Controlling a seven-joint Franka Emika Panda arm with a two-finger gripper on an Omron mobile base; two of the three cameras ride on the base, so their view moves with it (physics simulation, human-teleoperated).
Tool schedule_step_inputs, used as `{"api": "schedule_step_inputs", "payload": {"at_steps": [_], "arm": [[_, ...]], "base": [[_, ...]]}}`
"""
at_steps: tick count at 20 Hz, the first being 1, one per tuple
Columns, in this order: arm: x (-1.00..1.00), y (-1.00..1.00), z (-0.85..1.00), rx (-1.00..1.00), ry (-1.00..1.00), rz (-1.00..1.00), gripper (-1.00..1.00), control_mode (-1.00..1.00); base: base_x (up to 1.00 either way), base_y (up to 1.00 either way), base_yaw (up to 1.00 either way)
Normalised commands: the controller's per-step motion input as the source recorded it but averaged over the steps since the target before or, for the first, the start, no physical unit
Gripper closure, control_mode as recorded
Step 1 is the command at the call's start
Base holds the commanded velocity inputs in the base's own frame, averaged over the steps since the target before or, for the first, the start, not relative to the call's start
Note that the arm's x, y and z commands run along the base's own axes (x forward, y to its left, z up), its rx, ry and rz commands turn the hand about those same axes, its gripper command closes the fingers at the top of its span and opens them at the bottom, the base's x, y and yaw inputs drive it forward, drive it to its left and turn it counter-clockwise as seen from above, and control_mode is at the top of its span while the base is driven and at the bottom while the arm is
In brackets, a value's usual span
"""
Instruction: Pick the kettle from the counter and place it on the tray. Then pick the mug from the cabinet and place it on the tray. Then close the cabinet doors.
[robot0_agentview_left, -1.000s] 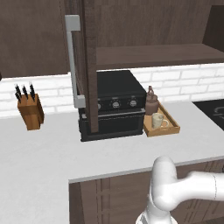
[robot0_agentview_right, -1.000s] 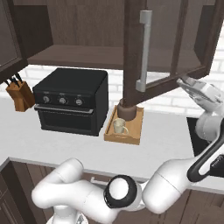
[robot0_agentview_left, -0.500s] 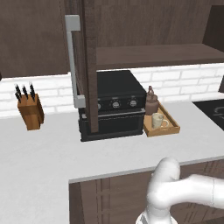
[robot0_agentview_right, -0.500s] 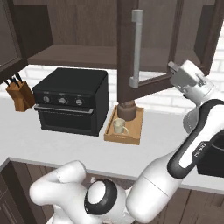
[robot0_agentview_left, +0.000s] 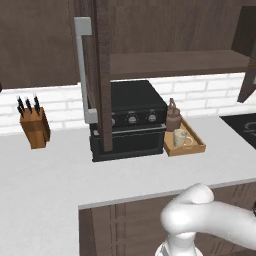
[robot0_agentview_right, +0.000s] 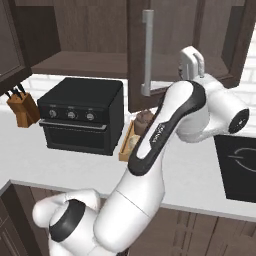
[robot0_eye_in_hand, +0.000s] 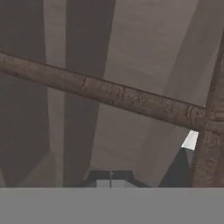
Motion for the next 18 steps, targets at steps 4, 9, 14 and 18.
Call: {"api": "schedule_step_inputs", "payload": {"at_steps": [4,9,14,18], "arm": [[0.73,0.71,-0.01,0.0,0.51,-0.39,1.0,-1.0],[0.99,0.41,-0.23,0.03,0.26,-0.19,1.0,-1.0],[0.9,0.34,-0.33,0.02,0.11,-0.09,1.0,-1.0],[0.88,0.33,-0.47,0.0,0.02,-0.07,1.0,-1.0]], "base": [[0.0,0.0,0.0],[0.0,0.0,0.0],[0.0,0.0,0.0],[0.0,0.0,0.0]]}}
